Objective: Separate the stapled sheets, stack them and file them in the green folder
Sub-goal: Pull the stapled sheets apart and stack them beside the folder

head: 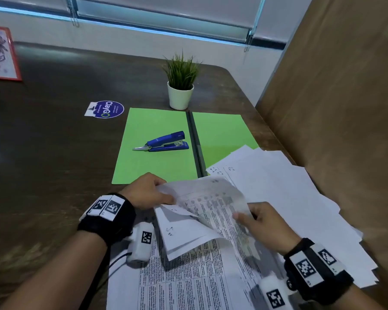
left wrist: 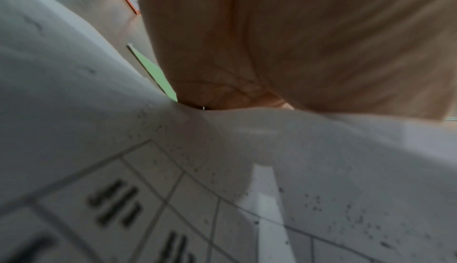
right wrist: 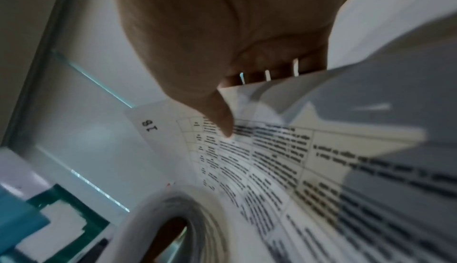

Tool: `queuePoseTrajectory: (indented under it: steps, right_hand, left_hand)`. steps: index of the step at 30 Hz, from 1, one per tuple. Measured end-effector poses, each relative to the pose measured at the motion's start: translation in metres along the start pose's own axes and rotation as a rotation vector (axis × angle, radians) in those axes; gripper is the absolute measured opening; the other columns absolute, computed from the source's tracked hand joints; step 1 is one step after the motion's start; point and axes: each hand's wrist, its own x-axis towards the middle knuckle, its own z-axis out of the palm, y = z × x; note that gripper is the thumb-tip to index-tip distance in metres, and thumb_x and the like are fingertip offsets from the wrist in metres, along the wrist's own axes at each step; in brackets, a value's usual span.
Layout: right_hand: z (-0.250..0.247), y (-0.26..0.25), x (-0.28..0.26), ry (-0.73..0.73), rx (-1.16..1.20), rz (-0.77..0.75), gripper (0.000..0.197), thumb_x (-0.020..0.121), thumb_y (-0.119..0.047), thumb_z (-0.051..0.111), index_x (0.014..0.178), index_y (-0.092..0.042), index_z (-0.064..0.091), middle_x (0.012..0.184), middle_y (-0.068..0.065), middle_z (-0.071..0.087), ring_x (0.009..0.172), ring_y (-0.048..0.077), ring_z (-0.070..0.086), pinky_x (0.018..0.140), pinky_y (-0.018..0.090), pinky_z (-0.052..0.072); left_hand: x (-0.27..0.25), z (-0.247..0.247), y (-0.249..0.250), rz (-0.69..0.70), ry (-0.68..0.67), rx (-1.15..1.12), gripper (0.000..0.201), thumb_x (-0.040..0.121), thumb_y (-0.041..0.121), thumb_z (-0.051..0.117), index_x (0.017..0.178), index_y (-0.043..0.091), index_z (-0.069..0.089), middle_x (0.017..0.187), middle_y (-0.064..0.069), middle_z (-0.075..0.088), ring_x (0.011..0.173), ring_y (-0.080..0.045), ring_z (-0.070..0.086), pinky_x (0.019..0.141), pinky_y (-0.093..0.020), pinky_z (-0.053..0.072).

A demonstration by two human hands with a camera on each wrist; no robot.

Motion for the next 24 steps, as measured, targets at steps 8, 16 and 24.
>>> queuePoseTrajectory:
  steps: [8,16,24]
  right_hand:
    - [-0.146,-0.080,0.015,0.736,-0.275,-0.241,0.022,0.093,-0.022,0.067,0.086,-0.002,0.073,0.068,0.001,0.066,0.057,-0.001,0.048,0.052,0.014,0.039]
    - [-0.162,-0.130,0.015,0.793,-0.685,-0.534,0.033,0.100,-0.036,0.050,0.085,-0.010,0.065,0.065,0.005,0.058,0.060,0.030,0.054,0.055,0.037,0.045]
    - [-0.033,-0.035,0.031,0.128,-1.113,-0.057,0.030,0.092,-0.032,0.049,0.069,-0.015,0.043,0.079,0.008,0.065,0.077,0.034,0.061,0.059,0.031,0.032]
  left_hand:
    - [0.001,0.002,-0.003,0.018,-0.017,-0.040,0.014,0.080,0.034,0.081,0.074,0.022,0.080,0.078,0.008,0.077,0.076,-0.012,0.068,0.080,-0.032,0.053]
    - [-0.007,0.007,0.001,-0.114,-0.099,-0.423,0.084,0.067,0.075,0.073,0.087,-0.007,0.066,0.102,-0.005,0.072,0.063,-0.019,0.064,0.060,-0.028,0.048]
    - [-0.006,0.007,0.004,0.057,0.027,-0.058,0.039,0.085,0.053,0.068,0.065,0.021,0.076,0.041,0.015,0.045,0.037,-0.001,0.035,0.057,-0.024,0.033]
